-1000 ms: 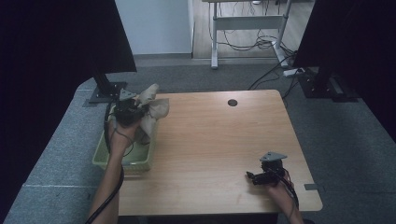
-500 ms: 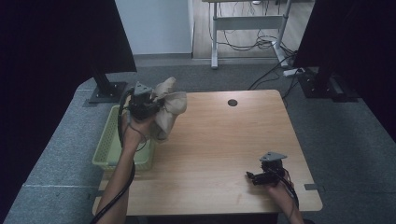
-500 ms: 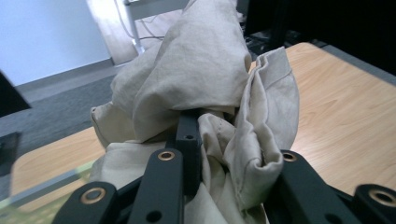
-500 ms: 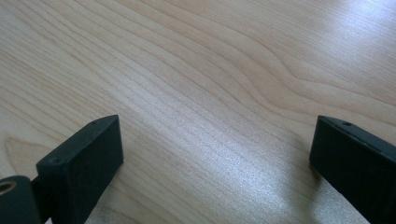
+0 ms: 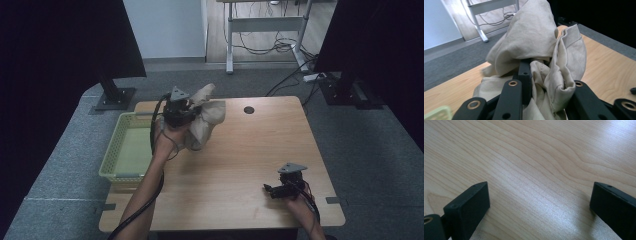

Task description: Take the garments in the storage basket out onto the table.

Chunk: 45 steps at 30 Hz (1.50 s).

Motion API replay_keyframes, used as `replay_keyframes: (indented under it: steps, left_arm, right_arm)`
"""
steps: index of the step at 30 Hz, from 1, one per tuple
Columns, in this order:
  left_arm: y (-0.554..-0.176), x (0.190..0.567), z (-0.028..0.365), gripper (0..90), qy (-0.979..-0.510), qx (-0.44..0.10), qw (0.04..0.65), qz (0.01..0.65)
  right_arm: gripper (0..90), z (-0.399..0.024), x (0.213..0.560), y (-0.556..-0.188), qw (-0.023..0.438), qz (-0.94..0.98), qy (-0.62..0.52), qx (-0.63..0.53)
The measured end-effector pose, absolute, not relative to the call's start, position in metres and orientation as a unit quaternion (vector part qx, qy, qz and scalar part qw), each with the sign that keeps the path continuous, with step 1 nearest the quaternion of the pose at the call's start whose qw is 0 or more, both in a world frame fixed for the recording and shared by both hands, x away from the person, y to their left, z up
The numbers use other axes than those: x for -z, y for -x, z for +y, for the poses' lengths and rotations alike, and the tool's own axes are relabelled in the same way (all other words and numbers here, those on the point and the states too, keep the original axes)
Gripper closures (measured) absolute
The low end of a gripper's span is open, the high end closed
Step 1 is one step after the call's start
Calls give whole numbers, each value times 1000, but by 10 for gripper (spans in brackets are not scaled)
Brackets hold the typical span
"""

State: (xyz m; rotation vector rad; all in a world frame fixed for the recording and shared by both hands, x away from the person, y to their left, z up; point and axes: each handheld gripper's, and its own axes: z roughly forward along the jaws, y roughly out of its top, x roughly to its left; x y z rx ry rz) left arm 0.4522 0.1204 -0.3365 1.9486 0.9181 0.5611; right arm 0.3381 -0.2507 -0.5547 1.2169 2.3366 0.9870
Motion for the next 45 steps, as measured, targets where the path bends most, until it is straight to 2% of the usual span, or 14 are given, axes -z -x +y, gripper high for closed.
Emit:
replay_keyframes:
  steps: [17, 19, 31, 45]
  left_arm:
    - [-458, 368, 59, 736, -810, -180, 447, 334]
    - [-461, 381, 47, 735, -816, -171, 443, 329]
    - [-472, 418, 32, 729, -824, -147, 438, 329]
    - [-482, 462, 18, 703, -839, -142, 413, 326]
  right_arm:
    - [25, -251, 555, -338, 163, 820, -425, -346]
    - [26, -251, 555, -338, 163, 821, -424, -346]
    - [25, -251, 555, -338, 162, 821, -424, -346]
    - [26, -251, 555, -338, 162, 821, -423, -346]
